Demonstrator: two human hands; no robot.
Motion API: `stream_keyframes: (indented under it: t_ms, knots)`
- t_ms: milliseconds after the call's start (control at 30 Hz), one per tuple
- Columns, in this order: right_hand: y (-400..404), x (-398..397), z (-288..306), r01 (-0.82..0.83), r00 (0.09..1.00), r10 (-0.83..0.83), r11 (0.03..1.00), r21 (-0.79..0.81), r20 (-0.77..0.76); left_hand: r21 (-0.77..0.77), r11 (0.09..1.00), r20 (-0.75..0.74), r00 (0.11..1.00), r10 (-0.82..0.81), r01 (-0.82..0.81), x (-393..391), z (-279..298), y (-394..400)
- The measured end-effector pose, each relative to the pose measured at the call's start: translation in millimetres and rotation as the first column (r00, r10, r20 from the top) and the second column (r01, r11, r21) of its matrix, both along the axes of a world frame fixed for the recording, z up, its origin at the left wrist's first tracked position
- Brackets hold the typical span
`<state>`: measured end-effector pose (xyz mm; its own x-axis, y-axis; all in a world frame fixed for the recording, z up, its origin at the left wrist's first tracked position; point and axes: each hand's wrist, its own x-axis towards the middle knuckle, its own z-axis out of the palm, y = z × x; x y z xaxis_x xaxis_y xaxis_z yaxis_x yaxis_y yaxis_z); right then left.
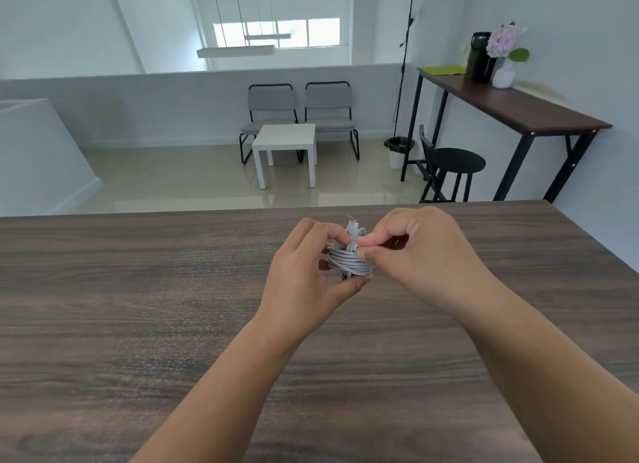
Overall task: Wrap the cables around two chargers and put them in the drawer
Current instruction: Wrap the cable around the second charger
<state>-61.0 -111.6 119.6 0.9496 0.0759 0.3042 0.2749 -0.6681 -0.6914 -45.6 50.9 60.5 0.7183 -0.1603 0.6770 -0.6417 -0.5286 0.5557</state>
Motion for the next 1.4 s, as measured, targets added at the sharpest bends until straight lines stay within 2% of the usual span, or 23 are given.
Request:
stream_keyframes:
  t_ms: [133,300,533,667,767,967,1200,1267,1400]
  knots:
    - [-8.8,9.4,1.9,-0.073,0.983,0.093,0.99,0.124,-0.157,0.04,0.999,-0.009,1.0,-0.007,0.008,1.5,-4.4,0.0]
    - [-16.3,5.8,-7.3,-0.066,0.982,0.112,0.957,0.283,-0.15,0.017,1.0,-0.045,0.999,-0.017,0.018,3.8,-2.3,4.0]
    - [-12.8,0.2,-17.2,-0.021,1.0,0.02,0.988,0.151,0.007,-0.021,1.0,-0.069,0.998,-0.011,0.01,3.5,-3.2,-1.4]
    - [-10.4,-2.0,-13.7,-0.004,1.0,0.001,0.993,0.116,0.031,-0.029,0.999,-0.043,0.999,-0.015,0.013,3.3,-0.8,-4.9]
    - [-13.4,-0.5,-8.8,0.003,1.0,0.0,0.987,0.16,-0.021,-0.019,1.0,-0.02,0.999,-0.025,0.024,1.8,0.6,-6.4]
    - [-22.2,8.1,-7.5,-0.023,0.979,0.099,0.923,0.384,-0.18,0.004,1.0,0.012,0.999,-0.03,0.03,2.4,-0.9,-5.0]
    - [-24.7,13.7,-15.1,-0.129,0.97,0.194,0.923,0.362,-0.147,0.068,0.994,0.054,0.994,-0.094,0.09,5.7,-6.9,3.9]
    - [-25.0,14.1,-16.9,-0.144,0.967,0.206,0.928,0.342,-0.15,0.065,0.993,0.027,0.994,-0.102,0.1,4.4,-9.5,5.7]
    - [-23.2,11.0,-23.9,-0.194,0.967,0.226,0.953,0.231,-0.121,-0.007,0.999,-0.134,0.99,-0.047,0.046,0.0,-9.7,8.0]
